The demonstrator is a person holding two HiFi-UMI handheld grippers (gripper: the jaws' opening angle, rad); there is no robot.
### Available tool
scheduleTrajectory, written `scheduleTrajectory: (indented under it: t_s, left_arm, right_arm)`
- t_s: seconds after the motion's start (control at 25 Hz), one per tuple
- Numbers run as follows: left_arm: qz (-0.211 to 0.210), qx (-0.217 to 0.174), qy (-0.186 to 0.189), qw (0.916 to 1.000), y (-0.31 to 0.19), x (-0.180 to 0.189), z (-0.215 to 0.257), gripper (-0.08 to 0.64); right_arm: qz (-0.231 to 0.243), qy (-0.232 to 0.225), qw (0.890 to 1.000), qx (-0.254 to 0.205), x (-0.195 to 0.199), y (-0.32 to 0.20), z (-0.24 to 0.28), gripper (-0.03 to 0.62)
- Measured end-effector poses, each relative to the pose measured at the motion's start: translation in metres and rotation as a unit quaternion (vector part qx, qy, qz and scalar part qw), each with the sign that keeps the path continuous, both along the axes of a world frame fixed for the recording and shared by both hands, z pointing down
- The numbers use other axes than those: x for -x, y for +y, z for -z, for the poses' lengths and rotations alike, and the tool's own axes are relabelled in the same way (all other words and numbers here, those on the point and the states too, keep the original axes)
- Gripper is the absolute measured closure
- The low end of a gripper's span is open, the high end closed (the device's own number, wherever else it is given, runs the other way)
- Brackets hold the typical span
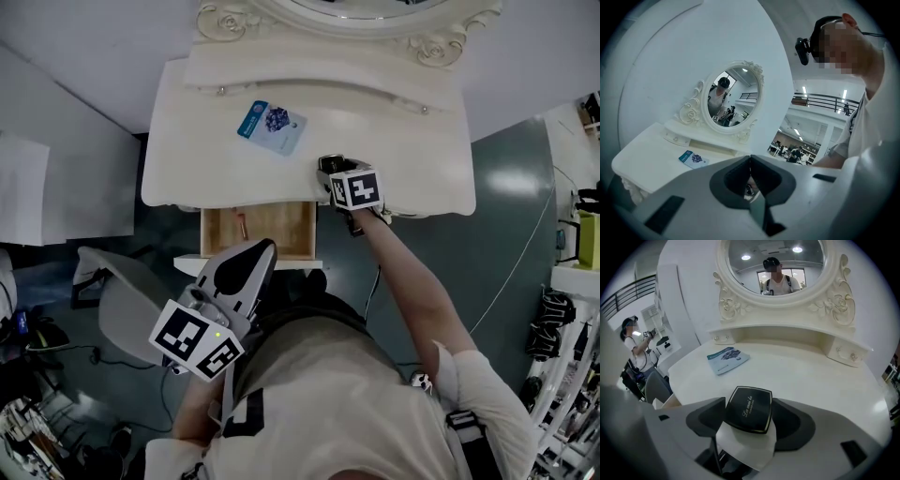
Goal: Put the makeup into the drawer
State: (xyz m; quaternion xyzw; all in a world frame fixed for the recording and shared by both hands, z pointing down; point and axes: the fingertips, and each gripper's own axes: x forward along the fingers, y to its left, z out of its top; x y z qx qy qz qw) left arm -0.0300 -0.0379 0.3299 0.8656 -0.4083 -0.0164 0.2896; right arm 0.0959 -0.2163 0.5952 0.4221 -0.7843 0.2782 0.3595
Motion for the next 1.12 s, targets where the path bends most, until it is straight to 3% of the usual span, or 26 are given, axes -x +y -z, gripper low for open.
scheduleTrajectory:
  t_s: [0.24, 0.6, 0.76, 1.12]
  left_arm:
    - [-0.001, 0.001, 0.002, 1.0000, 0.002, 0.001, -0.002, 0.502]
    - [0.003, -0.003, 0.001, 1.0000, 0.004, 0.006, 0.001, 0.502]
    - [0.007, -0.004, 0.002, 1.0000, 0.004, 0.010, 0.002, 0.502]
    - [0.018, -0.014, 0.009, 0.9997, 0.003, 0.018, 0.007, 0.502]
  right_arm:
    - [0.003, 0.012, 1.000, 0.000, 0.001, -0.001, -0.002, 0.278]
    - [-0.019, -0.006, 1.000, 0.005, -0.003, 0.000, 0.000, 0.279]
    - [0.007, 0.002, 1.000, -0.011, 0.004, 0.007, 0.006, 0.279]
    - [0.093, -0.062, 0.992, -0.052, 0.063, 0.039, 0.062, 0.279]
